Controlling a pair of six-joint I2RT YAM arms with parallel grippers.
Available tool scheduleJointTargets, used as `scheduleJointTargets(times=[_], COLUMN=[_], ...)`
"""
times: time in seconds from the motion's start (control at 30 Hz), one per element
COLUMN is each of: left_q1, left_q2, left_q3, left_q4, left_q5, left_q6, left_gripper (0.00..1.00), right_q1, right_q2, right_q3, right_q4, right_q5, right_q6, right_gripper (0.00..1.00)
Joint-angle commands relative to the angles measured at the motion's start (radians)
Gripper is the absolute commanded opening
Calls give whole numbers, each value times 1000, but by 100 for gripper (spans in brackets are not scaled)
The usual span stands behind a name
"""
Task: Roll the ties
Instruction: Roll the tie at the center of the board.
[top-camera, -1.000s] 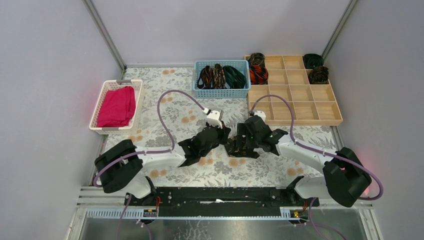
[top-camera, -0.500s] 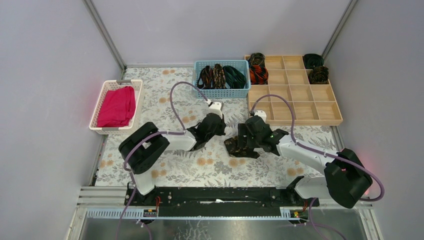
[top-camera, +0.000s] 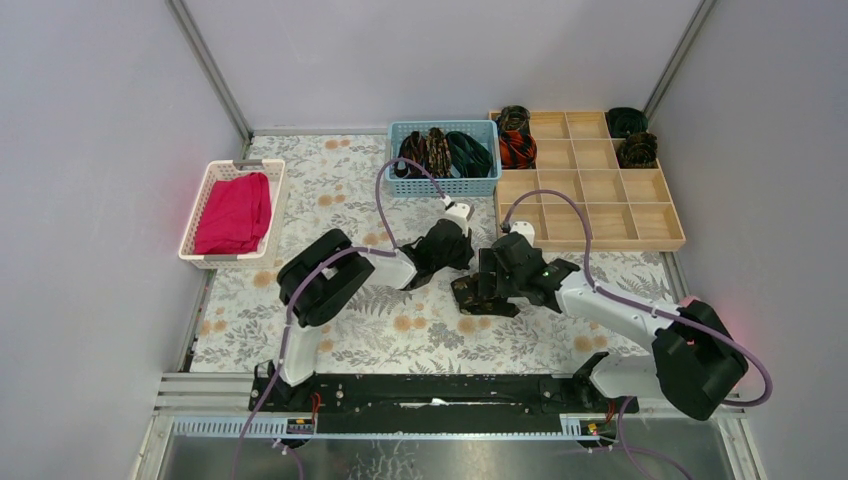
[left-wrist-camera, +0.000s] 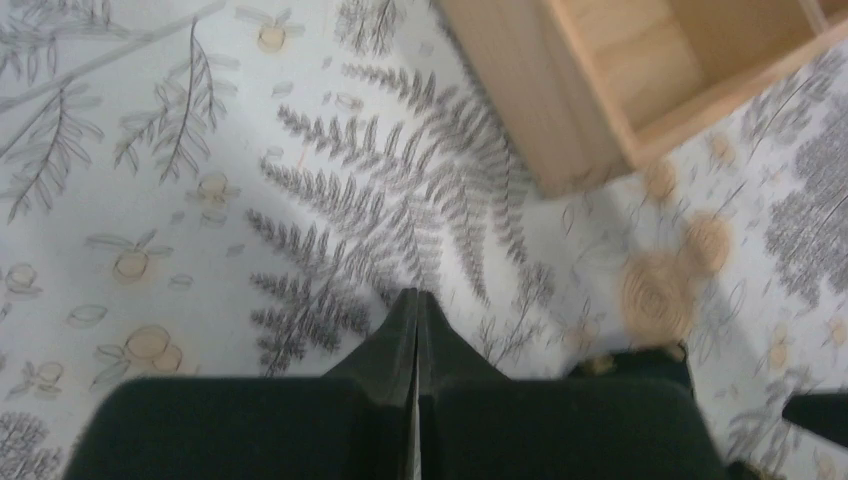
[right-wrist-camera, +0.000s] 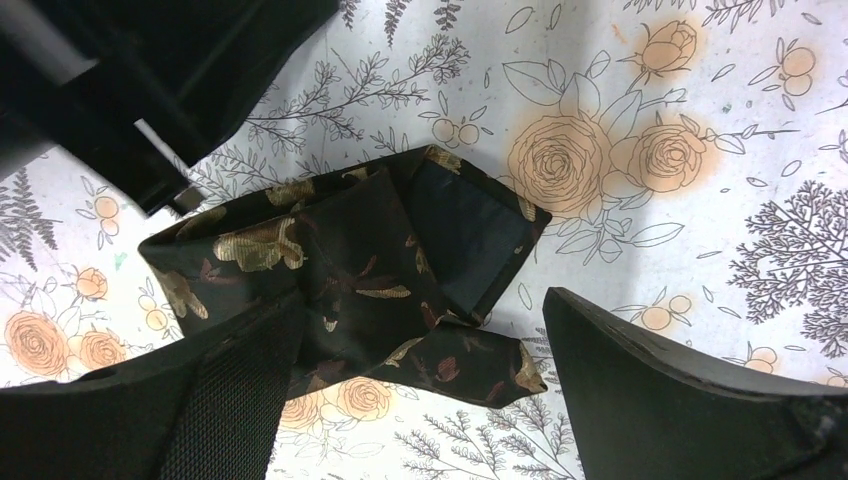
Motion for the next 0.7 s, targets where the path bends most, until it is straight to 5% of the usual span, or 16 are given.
scheduleJointTargets(times=[0.0,0.2,0.33,0.4,0.67], left_q1=[14,14,15,15,23], left_q2=[60,75,98,105,117], left_q3=[26,2,22,27,34], left_q4=[1,26,16,14,22], left_q5=[65,88,88,108,156], left_q6=[25,13,23,26,25], left_gripper=[1,1,0,0,0], right_q1=[6,6,8,16,68], right_q2=[-82,-238,-317,-346,-388], right_q3=[22,-9,-81,-123,-255], right_q4=[-41,-107,-145,-152,-100], right_q5=[-13,-69,-129,-155,-185], right_q6=[-42,2,52,88,195], right_gripper=[96,88,64,44,35])
